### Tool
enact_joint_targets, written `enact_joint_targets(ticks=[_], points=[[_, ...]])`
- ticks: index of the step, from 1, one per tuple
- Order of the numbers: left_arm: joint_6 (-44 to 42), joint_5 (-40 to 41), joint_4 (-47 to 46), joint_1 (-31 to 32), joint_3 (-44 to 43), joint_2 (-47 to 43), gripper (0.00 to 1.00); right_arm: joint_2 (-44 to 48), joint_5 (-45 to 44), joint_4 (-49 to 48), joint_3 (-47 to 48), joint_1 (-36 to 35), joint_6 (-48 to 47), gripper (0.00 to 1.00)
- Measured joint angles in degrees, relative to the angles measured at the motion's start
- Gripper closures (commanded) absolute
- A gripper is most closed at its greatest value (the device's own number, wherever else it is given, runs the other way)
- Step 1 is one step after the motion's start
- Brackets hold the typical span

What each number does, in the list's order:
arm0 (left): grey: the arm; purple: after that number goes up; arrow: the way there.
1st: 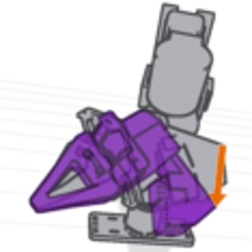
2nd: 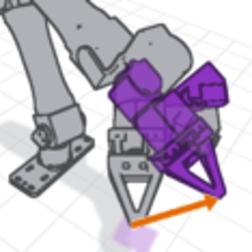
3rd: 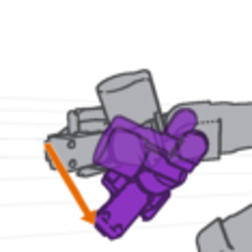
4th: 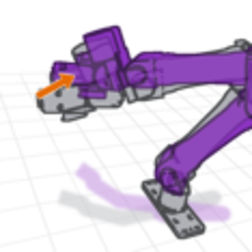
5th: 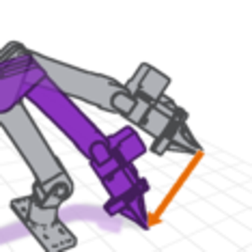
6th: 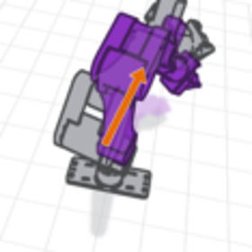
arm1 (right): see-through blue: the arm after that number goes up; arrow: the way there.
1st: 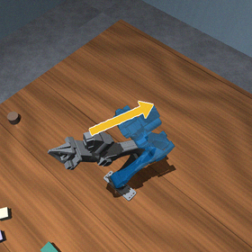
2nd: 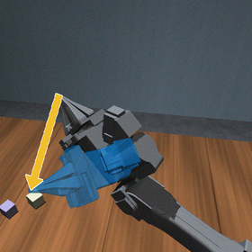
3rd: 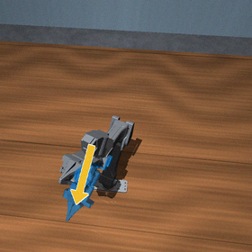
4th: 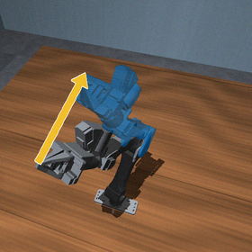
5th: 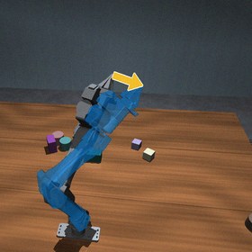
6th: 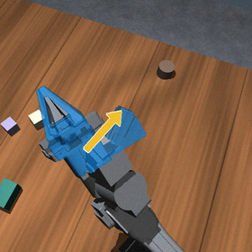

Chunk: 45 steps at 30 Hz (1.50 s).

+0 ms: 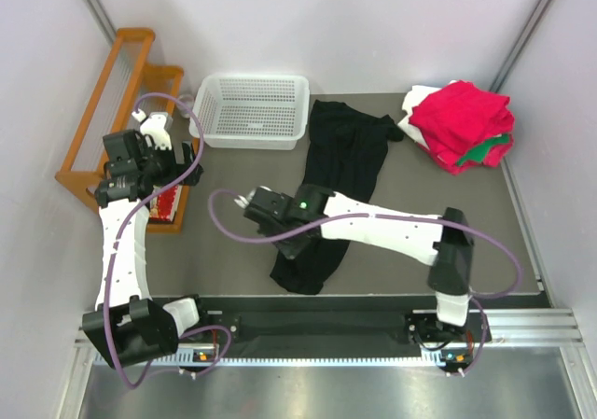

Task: Fold and stack the t-shirts
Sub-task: Fold the tshirt

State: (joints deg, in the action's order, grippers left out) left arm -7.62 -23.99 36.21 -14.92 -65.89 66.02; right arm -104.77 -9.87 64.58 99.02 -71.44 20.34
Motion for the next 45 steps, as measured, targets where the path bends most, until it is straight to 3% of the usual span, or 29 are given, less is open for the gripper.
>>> enact_joint_targets(ticks=[5,15,23,24,28,31,38,45], points=[[0.0,-0.1,0.0,0.0,0.0,0.0,0.02,-9.7,0.1,-0.7,14.1,0.0,-2.8,0.91],[-0.6,0.0,0.3,0.0,-0.4,-0.5,0.02,-17.7,2.0,-2.3,13.4,0.1,-3.8,0.92],[-0.6,0.0,0.2,0.0,-0.4,-0.5,0.02,-19.5,2.6,-2.8,20.4,0.1,-4.0,0.92],[-0.6,-0.1,0.3,0.0,-0.4,-0.5,0.02,-19.5,2.9,-2.8,20.4,0.1,-4.2,0.90],[-0.4,-0.5,0.3,0.0,-0.4,-0.5,0.02,-20.1,4.0,-2.6,20.9,0.1,-4.8,0.39],[-0.4,-0.6,0.3,0.0,-0.4,-0.5,0.02,-21.2,4.3,-3.1,20.7,0.1,-5.4,0.25],[-0.4,-0.6,0.3,0.0,-0.4,-0.5,0.02,-17.8,1.3,-4.9,3.7,0.0,-5.3,0.25],[-0.4,-0.7,0.3,0.0,-0.4,-0.5,0.02,-1.2,-0.2,-4.1,-7.7,-0.2,-3.4,0.28]])
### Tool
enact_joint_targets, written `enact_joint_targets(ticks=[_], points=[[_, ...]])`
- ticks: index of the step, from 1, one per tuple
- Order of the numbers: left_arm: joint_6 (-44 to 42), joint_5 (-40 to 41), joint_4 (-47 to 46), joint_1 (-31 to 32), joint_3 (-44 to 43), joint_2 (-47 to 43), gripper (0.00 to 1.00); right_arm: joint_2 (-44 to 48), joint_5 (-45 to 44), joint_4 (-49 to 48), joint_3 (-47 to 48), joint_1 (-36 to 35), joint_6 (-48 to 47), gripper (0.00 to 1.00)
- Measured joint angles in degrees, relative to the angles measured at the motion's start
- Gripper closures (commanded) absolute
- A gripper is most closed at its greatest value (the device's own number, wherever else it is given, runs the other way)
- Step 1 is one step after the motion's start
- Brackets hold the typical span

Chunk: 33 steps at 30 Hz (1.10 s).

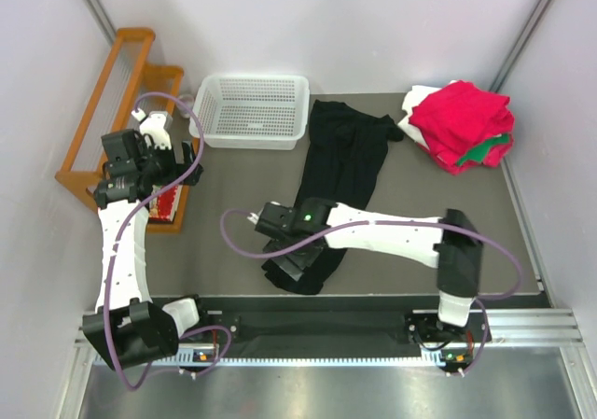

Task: Fold and stack the t-shirts
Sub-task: Fold the tshirt

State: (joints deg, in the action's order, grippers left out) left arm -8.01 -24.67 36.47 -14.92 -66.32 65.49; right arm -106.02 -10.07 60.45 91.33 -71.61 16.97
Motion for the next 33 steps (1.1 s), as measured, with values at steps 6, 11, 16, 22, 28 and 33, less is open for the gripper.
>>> enact_joint_targets(ticks=[6,11,16,22,28,33], points=[[0.0,-0.2,0.0,0.0,0.0,0.0,0.02,4.3,-1.0,0.3,-1.0,-1.5,1.2,0.30],[0.0,-0.2,0.0,0.0,0.0,0.0,0.02,2.6,-0.9,0.1,-1.3,-3.3,1.2,0.32],[0.0,-0.1,0.0,0.0,0.0,0.0,0.02,-0.3,-0.7,-0.8,-1.3,-4.4,1.2,0.37],[0.0,0.0,0.0,0.0,0.0,0.0,0.02,-4.6,-0.3,-2.1,-1.3,-5.9,1.0,0.40],[0.0,0.0,0.0,0.0,0.0,0.4,0.02,-8.1,-0.1,-3.5,-1.1,-7.0,0.7,0.41],[0.0,0.0,0.0,0.0,0.0,0.8,0.02,-10.7,0.0,-4.2,0.5,-7.1,0.3,0.42]])
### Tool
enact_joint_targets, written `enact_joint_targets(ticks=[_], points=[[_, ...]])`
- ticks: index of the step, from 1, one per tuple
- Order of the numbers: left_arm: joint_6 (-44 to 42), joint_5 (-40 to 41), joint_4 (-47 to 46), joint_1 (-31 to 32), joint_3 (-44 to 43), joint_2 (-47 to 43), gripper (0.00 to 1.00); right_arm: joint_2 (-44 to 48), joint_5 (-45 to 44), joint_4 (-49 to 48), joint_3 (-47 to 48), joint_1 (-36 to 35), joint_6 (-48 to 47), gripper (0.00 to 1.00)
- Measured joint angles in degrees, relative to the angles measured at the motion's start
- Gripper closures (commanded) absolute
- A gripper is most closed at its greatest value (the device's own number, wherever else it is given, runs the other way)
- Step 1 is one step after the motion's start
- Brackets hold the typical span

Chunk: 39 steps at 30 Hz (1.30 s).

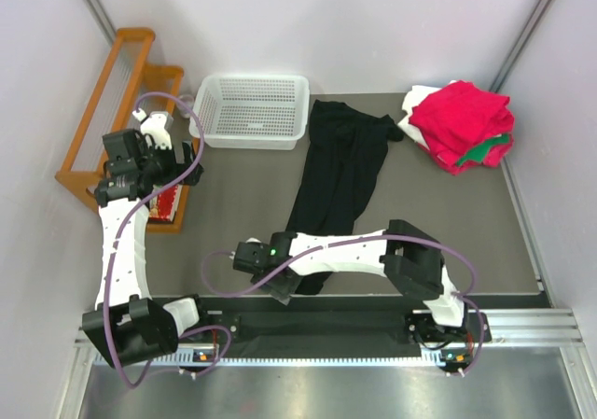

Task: Fold and stack the t-shirts
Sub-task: Fold the tshirt

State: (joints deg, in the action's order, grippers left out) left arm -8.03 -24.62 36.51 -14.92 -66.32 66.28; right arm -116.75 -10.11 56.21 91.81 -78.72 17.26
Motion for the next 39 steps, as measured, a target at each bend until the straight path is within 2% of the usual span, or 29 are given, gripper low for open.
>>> enact_joint_targets(ticks=[5,14,17,20,23,33,39], points=[[0.0,0.0,0.0,0.0,0.0,0.0,0.02,-1.9,0.0,-0.7,1.0,0.0,-0.4,0.43],[0.0,-0.3,0.0,0.0,0.0,0.0,0.02,-4.9,-0.8,-1.2,4.0,0.0,-1.0,0.54],[0.0,-0.5,0.0,0.0,0.0,0.0,0.02,-5.7,-1.2,-1.5,4.3,0.0,-1.3,0.62],[0.0,-0.5,0.0,0.0,0.0,0.0,0.02,-5.8,-1.9,-1.5,4.3,0.1,-1.8,0.77],[-0.2,-0.4,0.0,0.0,0.2,0.0,0.02,-5.8,-2.4,-1.6,4.3,0.2,-2.0,0.85],[-0.5,-0.5,0.0,0.0,1.2,0.0,0.02,-5.1,-3.4,-0.5,4.2,0.5,-1.6,0.86],[-0.7,-0.6,0.0,0.0,1.2,0.0,0.02,4.6,-4.5,2.0,-0.4,0.5,1.2,0.85]])
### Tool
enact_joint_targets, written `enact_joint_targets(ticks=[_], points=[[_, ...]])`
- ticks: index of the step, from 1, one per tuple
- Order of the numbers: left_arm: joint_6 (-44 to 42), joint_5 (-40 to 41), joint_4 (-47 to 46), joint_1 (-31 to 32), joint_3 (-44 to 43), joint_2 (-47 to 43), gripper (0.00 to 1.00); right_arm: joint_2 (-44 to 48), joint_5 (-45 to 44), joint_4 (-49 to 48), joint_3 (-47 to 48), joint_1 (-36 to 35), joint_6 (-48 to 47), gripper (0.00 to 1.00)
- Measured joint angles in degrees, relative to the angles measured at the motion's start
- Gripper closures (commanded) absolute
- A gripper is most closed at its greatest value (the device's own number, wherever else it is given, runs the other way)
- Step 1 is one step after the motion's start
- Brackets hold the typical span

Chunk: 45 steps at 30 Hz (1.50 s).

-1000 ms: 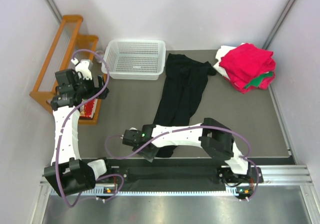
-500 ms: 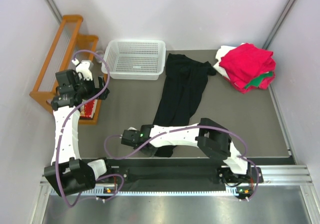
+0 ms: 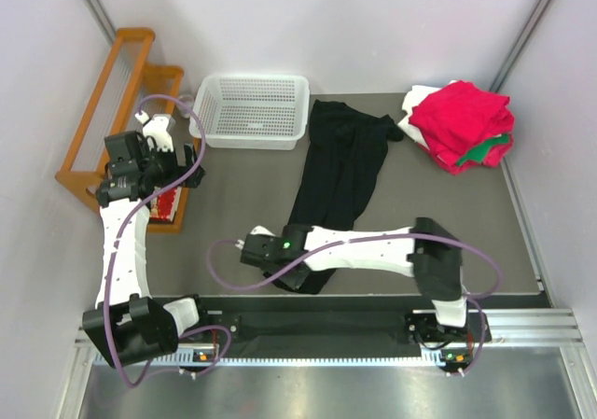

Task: Fold and stack the t-shirts
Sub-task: Fold the tshirt

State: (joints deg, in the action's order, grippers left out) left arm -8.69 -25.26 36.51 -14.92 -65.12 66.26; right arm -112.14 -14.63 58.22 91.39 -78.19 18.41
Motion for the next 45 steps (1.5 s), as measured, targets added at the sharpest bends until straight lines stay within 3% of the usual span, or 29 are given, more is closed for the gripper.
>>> enact_joint_targets(ticks=[6,11,15,19,22,24,28,32,36,45], points=[[0.0,-0.2,0.0,0.0,0.0,0.0,0.02,14.5,-2.5,3.8,-6.2,0.0,5.9,0.86],[0.0,-0.3,0.3,0.0,-0.4,0.1,0.02,25.2,-2.4,5.9,-18.7,0.1,13.8,0.87],[0.0,-0.5,0.6,0.0,-1.9,0.7,0.02,31.1,0.3,7.3,-31.0,0.1,20.1,0.74],[0.0,-0.7,0.8,0.0,-3.9,1.5,0.02,33.7,3.8,9.1,-36.7,0.2,23.5,0.71],[0.0,-0.7,0.8,0.0,-4.4,1.8,0.02,32.4,3.1,10.6,-32.3,1.1,23.2,0.69],[0.0,-0.7,0.9,0.0,-4.4,1.8,0.02,29.5,2.1,10.9,-24.3,2.8,21.3,0.69],[0.0,-0.5,0.9,0.0,-4.4,1.8,0.02,21.6,0.6,5.7,-8.2,6.0,15.8,0.69],[0.0,-0.1,1.4,0.0,-4.4,1.8,0.02,10.9,1.2,0.2,2.1,7.6,10.8,0.68],[-0.2,0.7,1.7,0.0,-4.4,1.8,0.02,-0.2,3.3,-3.0,7.1,7.5,7.5,0.50],[-0.2,0.7,1.6,0.0,-4.2,1.8,0.02,-9.6,6.8,-2.9,12.8,6.6,4.3,0.42]])
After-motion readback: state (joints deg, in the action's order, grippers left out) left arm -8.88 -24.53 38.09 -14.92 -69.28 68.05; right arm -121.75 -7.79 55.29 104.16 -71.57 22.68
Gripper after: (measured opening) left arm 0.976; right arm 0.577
